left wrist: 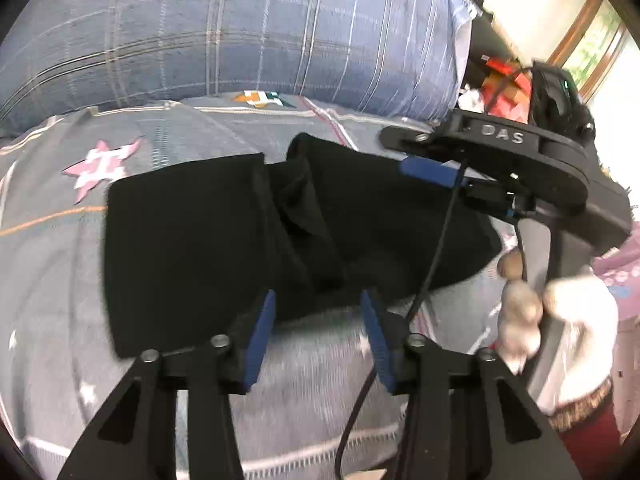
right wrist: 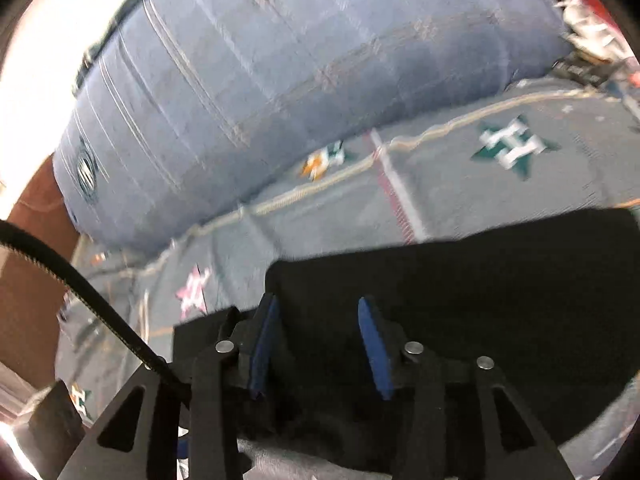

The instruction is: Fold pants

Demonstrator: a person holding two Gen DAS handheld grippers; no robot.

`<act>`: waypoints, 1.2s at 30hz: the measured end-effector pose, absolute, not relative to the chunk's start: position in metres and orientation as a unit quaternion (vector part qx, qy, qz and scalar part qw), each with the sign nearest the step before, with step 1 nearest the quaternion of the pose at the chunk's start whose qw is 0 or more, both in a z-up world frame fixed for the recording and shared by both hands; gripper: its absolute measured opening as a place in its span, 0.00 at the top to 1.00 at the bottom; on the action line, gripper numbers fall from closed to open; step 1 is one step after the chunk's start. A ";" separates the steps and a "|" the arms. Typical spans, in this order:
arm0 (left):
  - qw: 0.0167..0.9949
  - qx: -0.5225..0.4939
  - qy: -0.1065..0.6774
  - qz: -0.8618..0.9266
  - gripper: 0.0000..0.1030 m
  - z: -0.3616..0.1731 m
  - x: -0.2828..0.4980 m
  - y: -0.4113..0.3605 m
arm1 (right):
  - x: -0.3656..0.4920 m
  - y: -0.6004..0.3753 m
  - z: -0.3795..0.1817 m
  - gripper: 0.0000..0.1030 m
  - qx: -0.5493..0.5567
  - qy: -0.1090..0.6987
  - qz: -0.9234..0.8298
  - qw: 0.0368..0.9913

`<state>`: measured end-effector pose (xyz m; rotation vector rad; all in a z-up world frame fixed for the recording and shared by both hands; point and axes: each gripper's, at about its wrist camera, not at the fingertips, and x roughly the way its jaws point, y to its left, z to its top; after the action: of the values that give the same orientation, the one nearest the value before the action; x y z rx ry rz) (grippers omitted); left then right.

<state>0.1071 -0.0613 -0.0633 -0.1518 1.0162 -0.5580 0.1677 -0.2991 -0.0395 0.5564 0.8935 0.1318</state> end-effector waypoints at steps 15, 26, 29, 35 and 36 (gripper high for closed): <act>0.853 -0.108 0.480 -0.173 0.52 -0.060 0.049 0.022 | 0.180 -0.216 -0.089 0.53 0.386 0.446 0.191 0.784; 0.883 -0.091 0.436 -0.145 0.46 -0.039 0.014 0.045 | 0.061 -0.260 -0.057 0.43 0.344 0.357 0.035 0.868; 0.893 -0.069 0.421 -0.143 0.46 -0.029 0.003 0.039 | 0.012 -0.242 -0.041 0.32 0.295 0.330 -0.001 0.897; 0.923 -0.033 0.364 -0.124 0.35 0.003 -0.026 0.034 | -0.054 -0.208 -0.034 0.05 0.239 0.262 -0.029 0.935; 0.926 -0.029 0.357 -0.122 0.35 0.007 -0.031 0.034 | -0.055 -0.202 -0.037 0.05 0.235 0.276 -0.018 0.932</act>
<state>-0.0305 0.0336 0.0068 -0.0597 0.7318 -0.2492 -0.0553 -0.2017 -0.0367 0.4802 0.5644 -0.0376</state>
